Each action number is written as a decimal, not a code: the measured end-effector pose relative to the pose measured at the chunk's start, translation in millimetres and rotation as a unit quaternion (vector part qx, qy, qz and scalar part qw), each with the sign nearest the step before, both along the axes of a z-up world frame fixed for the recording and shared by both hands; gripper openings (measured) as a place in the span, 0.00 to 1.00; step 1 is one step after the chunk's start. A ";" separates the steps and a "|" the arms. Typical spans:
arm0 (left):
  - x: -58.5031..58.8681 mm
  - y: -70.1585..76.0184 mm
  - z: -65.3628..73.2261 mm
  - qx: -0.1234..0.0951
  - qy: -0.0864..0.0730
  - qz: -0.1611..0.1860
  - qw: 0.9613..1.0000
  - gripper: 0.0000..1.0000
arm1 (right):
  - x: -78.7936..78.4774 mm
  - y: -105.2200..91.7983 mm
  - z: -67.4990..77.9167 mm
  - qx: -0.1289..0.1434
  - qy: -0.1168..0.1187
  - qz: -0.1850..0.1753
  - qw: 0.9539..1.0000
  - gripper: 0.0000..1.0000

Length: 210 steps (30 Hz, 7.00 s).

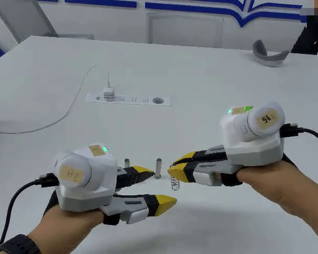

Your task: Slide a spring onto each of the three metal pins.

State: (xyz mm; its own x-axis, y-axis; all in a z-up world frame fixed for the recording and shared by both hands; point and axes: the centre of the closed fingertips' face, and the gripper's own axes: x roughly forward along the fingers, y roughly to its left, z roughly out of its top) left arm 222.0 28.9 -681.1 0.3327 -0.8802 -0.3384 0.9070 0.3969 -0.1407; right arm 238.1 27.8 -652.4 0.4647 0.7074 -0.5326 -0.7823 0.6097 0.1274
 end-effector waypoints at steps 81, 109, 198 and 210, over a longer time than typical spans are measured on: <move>2.6 -6.6 6.7 0.003 -0.040 -0.011 0.999 0.18 | -10.3 17.9 12.5 -0.016 -0.056 0.049 0.997 0.12; 3.0 25.0 0.7 0.012 -0.034 0.005 0.999 0.44 | 8.1 -10.8 21.5 -0.022 -0.072 0.010 0.997 0.12; 24.6 79.8 -16.8 0.039 -0.016 0.085 0.995 0.72 | 65.9 -69.5 -35.9 -0.037 -0.070 -0.102 0.992 0.12; 23.6 79.2 -17.1 0.041 -0.016 0.085 0.995 0.71 | 68.0 -68.8 -57.5 -0.055 -0.072 -0.100 0.991 0.12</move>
State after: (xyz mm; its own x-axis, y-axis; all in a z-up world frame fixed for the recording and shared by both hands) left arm 245.6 108.1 -698.2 0.4859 -0.7800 -0.3943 0.8296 0.5536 -0.0729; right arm 306.1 -41.0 -709.9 0.6663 0.5352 -0.5192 -0.6501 0.7580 -0.0530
